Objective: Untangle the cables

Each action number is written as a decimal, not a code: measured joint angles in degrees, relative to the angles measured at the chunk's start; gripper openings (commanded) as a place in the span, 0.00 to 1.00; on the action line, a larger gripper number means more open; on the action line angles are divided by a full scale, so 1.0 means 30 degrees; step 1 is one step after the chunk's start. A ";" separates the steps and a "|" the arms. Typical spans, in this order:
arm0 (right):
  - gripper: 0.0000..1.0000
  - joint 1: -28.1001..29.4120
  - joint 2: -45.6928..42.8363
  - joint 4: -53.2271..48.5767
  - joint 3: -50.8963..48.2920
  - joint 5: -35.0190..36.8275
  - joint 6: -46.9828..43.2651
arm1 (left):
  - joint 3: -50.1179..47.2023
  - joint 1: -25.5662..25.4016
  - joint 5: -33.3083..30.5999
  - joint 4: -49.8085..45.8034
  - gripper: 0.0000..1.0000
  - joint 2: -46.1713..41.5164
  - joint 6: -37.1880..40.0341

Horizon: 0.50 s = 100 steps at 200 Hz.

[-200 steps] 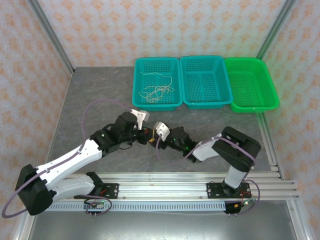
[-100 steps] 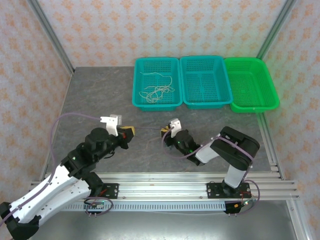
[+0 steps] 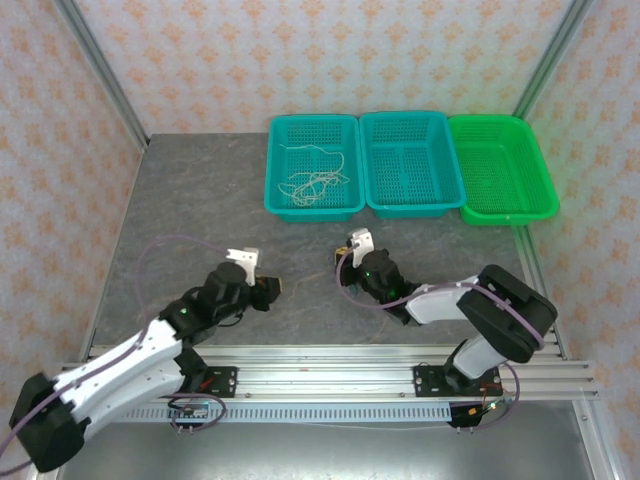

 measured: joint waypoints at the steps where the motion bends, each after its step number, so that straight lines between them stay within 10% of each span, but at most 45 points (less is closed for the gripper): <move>1: 0.00 0.0000 -0.0066 -0.0095 0.0051 -0.0073 -0.0029 | -0.0036 0.0000 0.0124 0.0087 0.30 0.0160 -0.0029; 45: 0.00 0.0000 -0.1785 -0.2528 0.0714 -0.1559 -0.1297 | 0.0408 -0.0036 0.2062 0.1078 0.53 0.1719 0.1231; 100: 0.00 0.0000 -0.3286 -0.5122 0.0721 -0.2943 -0.2448 | 0.4925 -0.0036 0.3461 0.0488 0.56 0.2011 0.5071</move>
